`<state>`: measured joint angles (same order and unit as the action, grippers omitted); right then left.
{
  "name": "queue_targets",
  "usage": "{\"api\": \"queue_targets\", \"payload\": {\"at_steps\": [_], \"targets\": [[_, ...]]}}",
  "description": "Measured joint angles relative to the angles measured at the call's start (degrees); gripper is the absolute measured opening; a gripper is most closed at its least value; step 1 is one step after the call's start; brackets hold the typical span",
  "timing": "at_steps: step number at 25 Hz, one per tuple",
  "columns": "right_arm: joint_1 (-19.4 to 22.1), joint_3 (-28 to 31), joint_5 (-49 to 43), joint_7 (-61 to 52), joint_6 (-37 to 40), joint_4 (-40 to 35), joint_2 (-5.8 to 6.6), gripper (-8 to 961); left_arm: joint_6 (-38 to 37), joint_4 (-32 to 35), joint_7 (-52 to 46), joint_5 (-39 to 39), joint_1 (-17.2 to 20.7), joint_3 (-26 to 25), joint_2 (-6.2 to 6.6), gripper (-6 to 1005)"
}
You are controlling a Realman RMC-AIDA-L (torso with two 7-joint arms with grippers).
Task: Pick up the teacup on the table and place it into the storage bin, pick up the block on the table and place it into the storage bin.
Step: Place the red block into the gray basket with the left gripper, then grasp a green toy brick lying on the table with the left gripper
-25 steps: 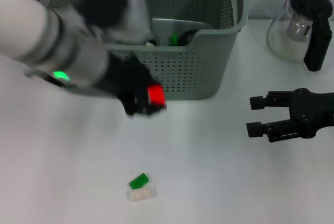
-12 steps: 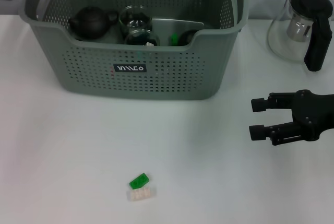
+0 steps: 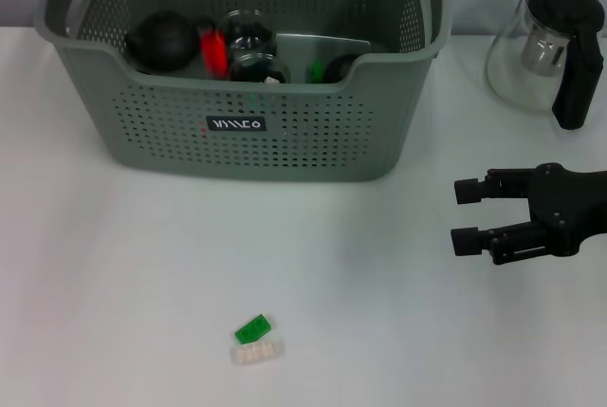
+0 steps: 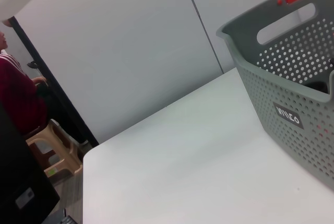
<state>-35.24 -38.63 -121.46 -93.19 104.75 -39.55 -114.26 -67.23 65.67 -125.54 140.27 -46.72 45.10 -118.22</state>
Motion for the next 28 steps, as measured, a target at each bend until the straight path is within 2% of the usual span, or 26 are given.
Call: {"api": "queue_targets", "payload": {"at_steps": [3,8,11,14,17,20,21,28], "targets": [[0.1,0.1,0.0,0.3,0.0,0.2,-0.11,944,0.2,1.0,-0.2,0.1,0.3,0.0,0.0,546],[0.4,0.1,0.0,0.7,0.0,0.2,-0.39,943,-4.5,6.0,0.1,-0.7,2.1,0.1,-0.11,776],[0.4,0.1,0.0,0.7,-0.2,0.2,-0.43,943,-15.1,12.3,1.8,-2.4,3.9,0.4,-0.94,851],[0.5,0.1,0.0,0.7,-0.3,0.2,-0.44,943,-27.3,18.7,6.9,-5.4,6.3,0.8,-2.31,926],[0.5,0.2,0.0,0.7,-0.5,0.2,-0.37,943,-39.5,24.6,13.6,-9.3,9.6,1.8,-4.15,926],[0.5,0.2,0.0,0.7,-0.7,0.2,-0.35,943,-43.3,28.1,17.7,-9.4,13.4,5.5,-5.81,926],[0.5,0.2,0.0,0.7,-0.7,0.2,-0.35,943,-43.2,28.4,18.7,-9.1,15.4,8.7,-5.92,925],[-0.1,0.2,0.0,0.8,-0.9,0.2,-0.28,943,-43.5,26.4,19.2,-8.7,17.6,15.8,-5.88,925]]}}
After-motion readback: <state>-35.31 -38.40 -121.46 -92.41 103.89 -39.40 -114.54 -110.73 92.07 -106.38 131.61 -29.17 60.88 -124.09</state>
